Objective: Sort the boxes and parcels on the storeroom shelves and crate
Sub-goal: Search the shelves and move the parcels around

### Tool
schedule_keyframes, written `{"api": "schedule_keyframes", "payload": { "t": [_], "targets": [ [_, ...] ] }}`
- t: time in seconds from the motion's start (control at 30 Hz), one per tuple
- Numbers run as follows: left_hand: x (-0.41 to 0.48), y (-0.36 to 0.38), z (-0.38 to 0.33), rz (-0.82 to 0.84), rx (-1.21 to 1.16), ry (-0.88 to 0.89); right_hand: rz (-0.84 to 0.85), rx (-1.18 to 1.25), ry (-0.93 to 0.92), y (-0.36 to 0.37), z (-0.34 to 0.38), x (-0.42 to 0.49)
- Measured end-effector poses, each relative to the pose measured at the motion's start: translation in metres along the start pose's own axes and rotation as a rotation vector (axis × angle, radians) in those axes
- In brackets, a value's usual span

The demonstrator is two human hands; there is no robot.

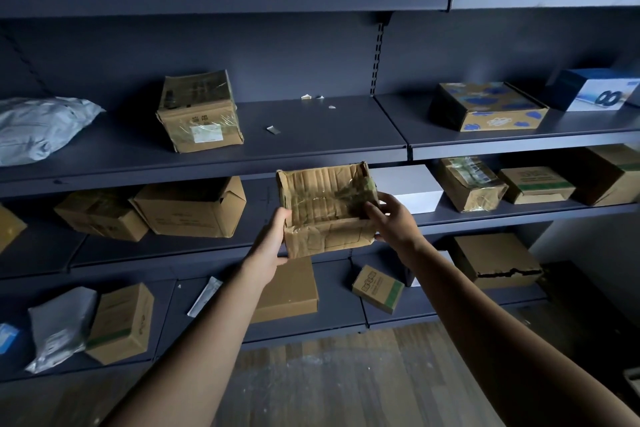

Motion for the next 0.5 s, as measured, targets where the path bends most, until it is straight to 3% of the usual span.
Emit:
{"api": "schedule_keyframes", "payload": {
  "t": [0.27, 0.5],
  "targets": [
    [0.019, -0.015, 0.004, -0.213, -0.036, -0.017, 0.058, 0.150, 0.010, -0.003, 0.003, -0.008],
    [0.027, -0.022, 0.010, -0.158, -0.092, -0.078, 0.132, 0.239, -0.063, -0.002, 0.002, -0.007]
  ]
}}
Point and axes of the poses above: each hand's wrist, its own x-axis towards the middle knuckle, its own y-axis out of the palm, z = x × y, the point moved 3 cm from there along x, towards the middle knuckle, and after that the axes turned 2 degrees about y, right-handed, at the moved point
